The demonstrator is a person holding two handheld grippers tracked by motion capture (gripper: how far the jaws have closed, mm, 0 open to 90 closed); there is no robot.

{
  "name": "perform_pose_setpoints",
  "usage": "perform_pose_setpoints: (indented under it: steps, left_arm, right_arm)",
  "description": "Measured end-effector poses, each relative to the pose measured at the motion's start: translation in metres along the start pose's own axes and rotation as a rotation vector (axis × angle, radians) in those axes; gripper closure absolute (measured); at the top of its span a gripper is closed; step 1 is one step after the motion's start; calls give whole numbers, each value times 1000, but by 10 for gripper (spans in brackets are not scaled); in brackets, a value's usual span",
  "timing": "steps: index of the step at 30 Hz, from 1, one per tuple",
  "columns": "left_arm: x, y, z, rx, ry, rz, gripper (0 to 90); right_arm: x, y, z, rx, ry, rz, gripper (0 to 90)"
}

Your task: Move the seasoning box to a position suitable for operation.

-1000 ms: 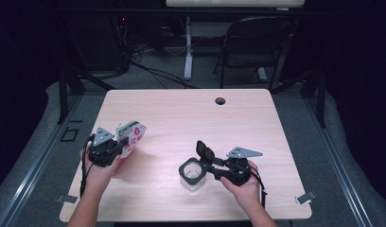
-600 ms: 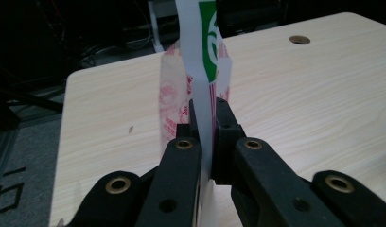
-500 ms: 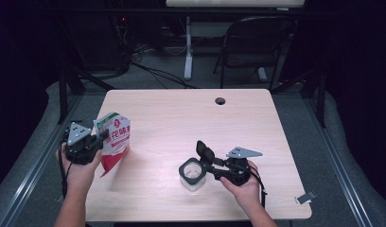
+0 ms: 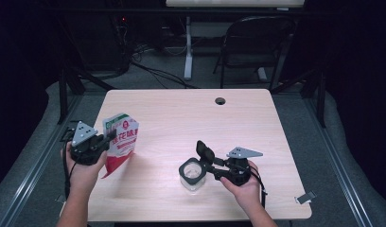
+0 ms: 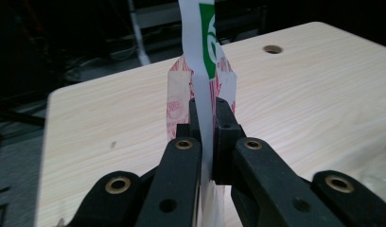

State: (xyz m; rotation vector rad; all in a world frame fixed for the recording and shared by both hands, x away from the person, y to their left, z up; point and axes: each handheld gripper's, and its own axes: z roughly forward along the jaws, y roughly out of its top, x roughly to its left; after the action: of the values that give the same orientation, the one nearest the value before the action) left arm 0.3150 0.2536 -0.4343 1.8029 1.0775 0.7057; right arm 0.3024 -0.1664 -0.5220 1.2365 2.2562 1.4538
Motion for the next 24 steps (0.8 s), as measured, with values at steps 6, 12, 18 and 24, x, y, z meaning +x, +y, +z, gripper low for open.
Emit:
perform_pose_setpoints:
  steps: [6,12,18,24]
  left_arm:
    - [-24,7,12,9,-75,59,900]
    - [-43,14,26,13,-158,91,900]
    - [-57,20,39,4,-222,112,900]
    - [-67,25,47,-1,-265,129,900]
  right_arm:
    - [1,-2,-5,-8,-10,-3,531]
    - [1,-6,-17,-22,-32,0,527]
    - [1,-11,-31,-44,-62,13,524]
    - [0,-18,-40,-50,-84,25,519]
